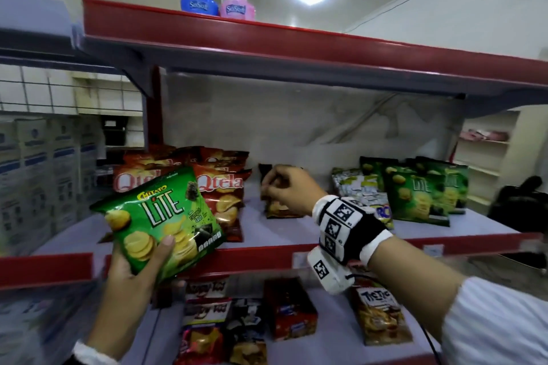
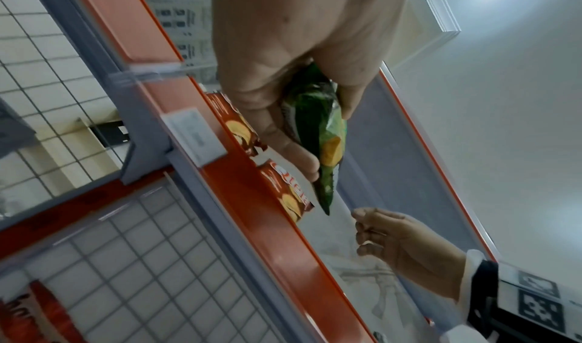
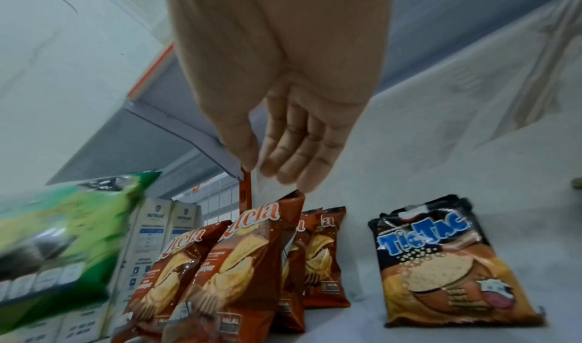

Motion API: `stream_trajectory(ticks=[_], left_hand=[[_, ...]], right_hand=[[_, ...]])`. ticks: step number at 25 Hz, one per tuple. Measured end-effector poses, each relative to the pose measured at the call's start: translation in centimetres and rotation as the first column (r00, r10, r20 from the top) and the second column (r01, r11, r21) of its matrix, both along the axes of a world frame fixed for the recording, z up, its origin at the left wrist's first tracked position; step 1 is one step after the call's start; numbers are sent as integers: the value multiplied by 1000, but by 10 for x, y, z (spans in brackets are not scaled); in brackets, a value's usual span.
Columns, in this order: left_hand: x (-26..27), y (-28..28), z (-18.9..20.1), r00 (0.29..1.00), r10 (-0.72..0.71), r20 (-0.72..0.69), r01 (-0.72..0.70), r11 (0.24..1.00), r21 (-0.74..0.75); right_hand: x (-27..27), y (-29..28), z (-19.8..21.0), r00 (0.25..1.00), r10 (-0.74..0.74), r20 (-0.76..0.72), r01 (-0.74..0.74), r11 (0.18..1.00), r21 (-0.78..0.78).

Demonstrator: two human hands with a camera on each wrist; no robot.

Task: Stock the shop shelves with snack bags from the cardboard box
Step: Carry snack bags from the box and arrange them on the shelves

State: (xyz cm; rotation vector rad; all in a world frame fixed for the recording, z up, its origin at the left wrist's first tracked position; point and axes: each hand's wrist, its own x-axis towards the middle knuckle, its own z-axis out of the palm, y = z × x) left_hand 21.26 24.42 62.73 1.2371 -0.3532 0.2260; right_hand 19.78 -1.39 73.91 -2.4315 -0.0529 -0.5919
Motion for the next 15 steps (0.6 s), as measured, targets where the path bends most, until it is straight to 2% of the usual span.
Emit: stream_trajectory(ticks=[3,5,7,12,15], left_hand=[[-25,-68,8,1000,-15,28,13,998,58],[-46,-124,16,999,-35,33,32,995,95],[-64,-179,18,995,-78,59,71,990,121],[-104,-306,15,966,-241,92,216,951,220],[-119,-375,27,917,-394,57,366,891,270]], right_hand=[[-46,-43,-5,986,128,110,-140,984,109],[-77,-79,-8,967,219,133,-248,931,268],[-106,-118,-17,957,261,125,-289,886,363],[-161,-228,-40,985,119,125,-161,892,422],[-182,-293,-48,990,15,143,-85,866,494]])
